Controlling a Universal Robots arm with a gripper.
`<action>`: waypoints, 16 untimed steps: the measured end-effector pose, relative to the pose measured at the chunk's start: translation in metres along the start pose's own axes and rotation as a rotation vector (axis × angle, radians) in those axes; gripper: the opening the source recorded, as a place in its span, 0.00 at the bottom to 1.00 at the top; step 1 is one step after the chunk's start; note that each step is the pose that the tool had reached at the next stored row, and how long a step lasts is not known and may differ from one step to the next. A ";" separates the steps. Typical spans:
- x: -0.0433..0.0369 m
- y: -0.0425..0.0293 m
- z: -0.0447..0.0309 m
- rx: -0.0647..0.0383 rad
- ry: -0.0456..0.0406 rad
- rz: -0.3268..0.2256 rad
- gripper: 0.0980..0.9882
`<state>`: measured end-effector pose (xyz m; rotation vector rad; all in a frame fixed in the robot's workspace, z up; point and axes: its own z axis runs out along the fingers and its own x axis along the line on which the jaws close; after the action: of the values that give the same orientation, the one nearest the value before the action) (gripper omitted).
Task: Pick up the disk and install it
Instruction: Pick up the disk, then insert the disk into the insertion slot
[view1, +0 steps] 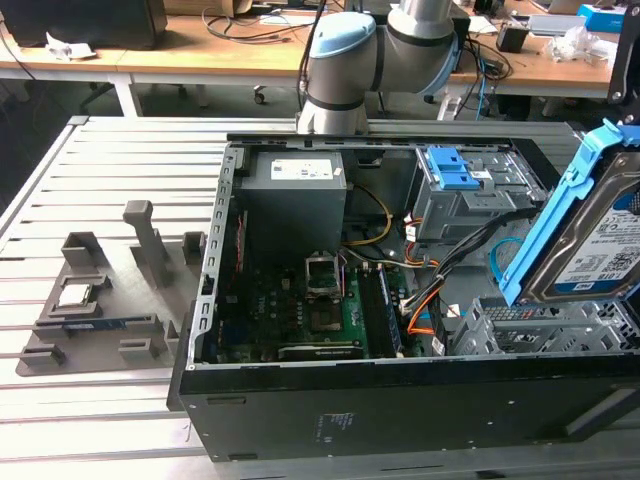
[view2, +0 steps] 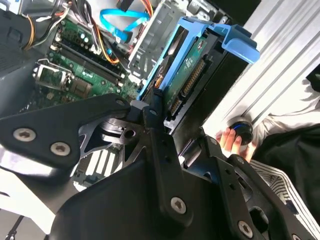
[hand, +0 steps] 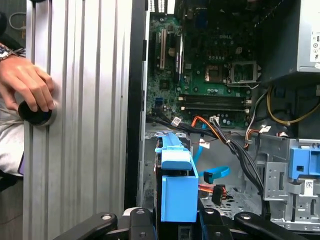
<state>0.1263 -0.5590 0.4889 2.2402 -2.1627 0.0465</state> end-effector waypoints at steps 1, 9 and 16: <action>-0.0013 -0.0053 0.0026 0.000 -0.0005 -0.001 0.30; -0.0038 -0.0188 0.0063 -0.001 -0.0001 -0.002 0.30; -0.0038 -0.0190 0.0064 -0.001 -0.0002 -0.002 0.30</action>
<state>0.1451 -0.5548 0.4824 2.2421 -2.1596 0.0449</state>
